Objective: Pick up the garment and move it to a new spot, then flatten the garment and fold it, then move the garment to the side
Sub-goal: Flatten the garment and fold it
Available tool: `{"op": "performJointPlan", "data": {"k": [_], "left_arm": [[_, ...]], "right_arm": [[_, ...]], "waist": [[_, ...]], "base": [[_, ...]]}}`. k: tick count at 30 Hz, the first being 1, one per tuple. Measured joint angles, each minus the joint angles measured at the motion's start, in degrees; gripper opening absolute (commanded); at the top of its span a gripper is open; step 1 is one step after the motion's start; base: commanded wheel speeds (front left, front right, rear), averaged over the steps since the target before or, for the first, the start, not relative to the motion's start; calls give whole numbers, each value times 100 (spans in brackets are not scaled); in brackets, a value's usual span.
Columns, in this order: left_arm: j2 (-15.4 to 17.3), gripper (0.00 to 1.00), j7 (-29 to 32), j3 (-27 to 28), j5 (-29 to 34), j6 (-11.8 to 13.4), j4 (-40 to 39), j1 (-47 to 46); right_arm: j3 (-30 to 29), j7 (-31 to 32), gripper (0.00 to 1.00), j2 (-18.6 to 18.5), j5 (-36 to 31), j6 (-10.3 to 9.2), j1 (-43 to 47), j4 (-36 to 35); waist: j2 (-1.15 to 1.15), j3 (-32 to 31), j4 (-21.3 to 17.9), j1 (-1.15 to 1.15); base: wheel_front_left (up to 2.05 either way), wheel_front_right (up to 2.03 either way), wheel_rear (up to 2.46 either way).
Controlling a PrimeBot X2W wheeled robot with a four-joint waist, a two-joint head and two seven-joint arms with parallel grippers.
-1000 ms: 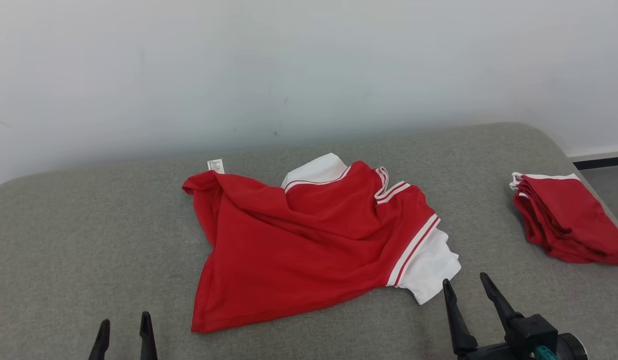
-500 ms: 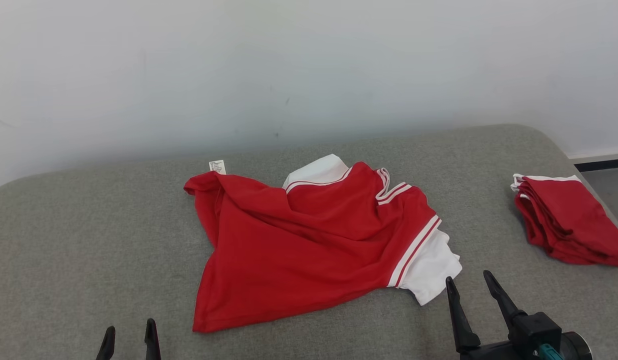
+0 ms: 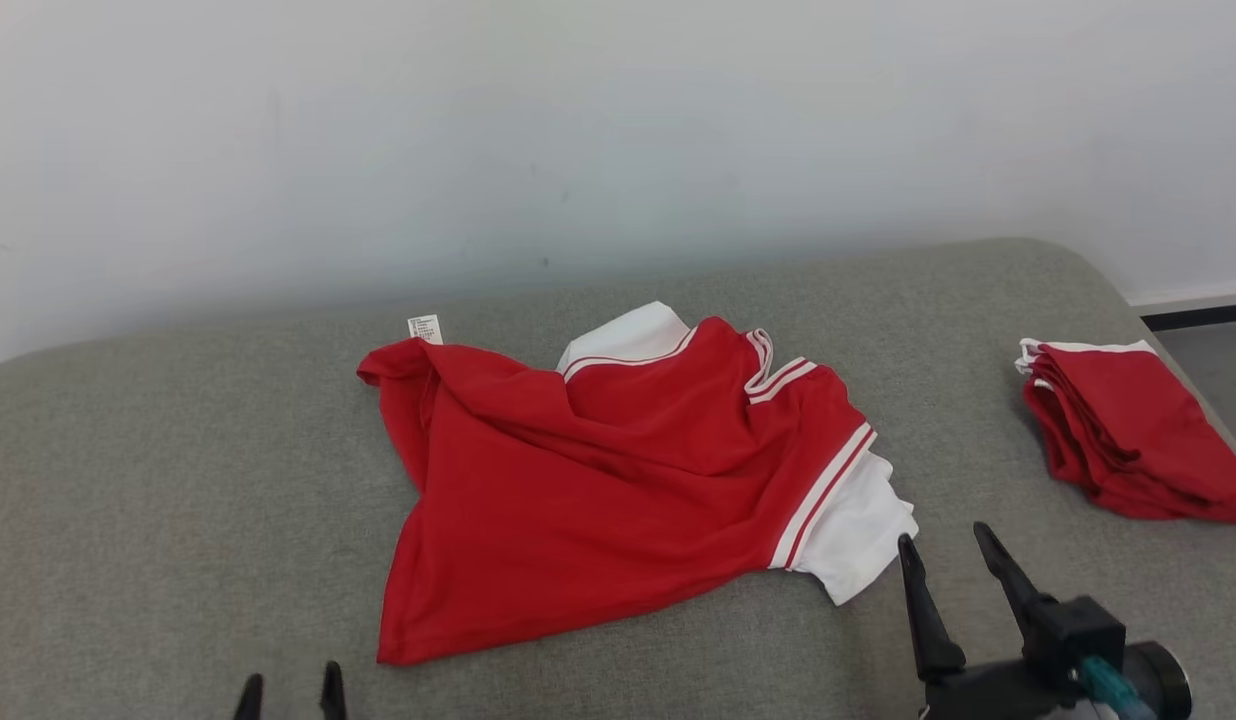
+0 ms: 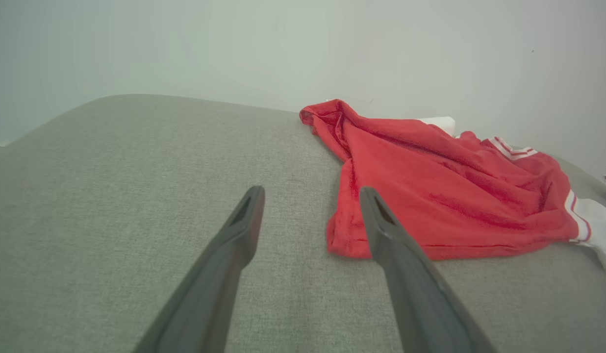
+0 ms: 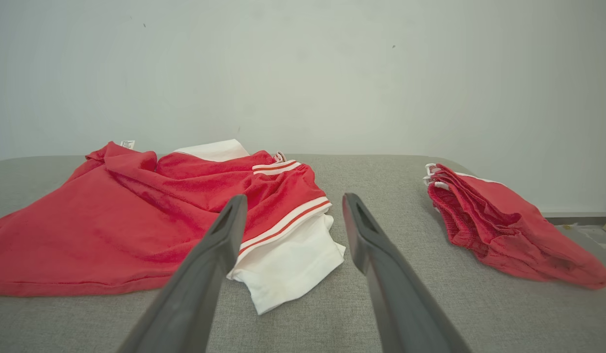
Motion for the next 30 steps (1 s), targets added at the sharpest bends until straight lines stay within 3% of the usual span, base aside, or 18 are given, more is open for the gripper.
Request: {"op": "performJointPlan", "data": {"k": [6, 13, 24, 30], "left_arm": [[0, 100, 33, -223, 78, -91, 587, -277], [88, 100, 263, -398, 205, -99, 1564, -1097], [136, 100, 98, -534, 259, -110, 2111, -1859], [140, 100, 47, -700, 327, -187, 2309, -2113]], "right_arm": [[-20, 414, 100, -147, -73, 0, -416, 151], [-247, 1488, 100, -467, -75, 0, -1261, 1134], [-499, 1889, 100, -638, -57, 0, -2699, 2680], [-367, 1730, 100, -645, -44, 0, -3061, 3297]], "waist": [[0, 107, -41, 0], [0, 367, -108, 0], [1, 965, -62, 1], [1, 1198, 142, 1]], "base": [[0, 0, 0], [0, 0, 0], [0, 0, 0], [0, 0, 0]]}}
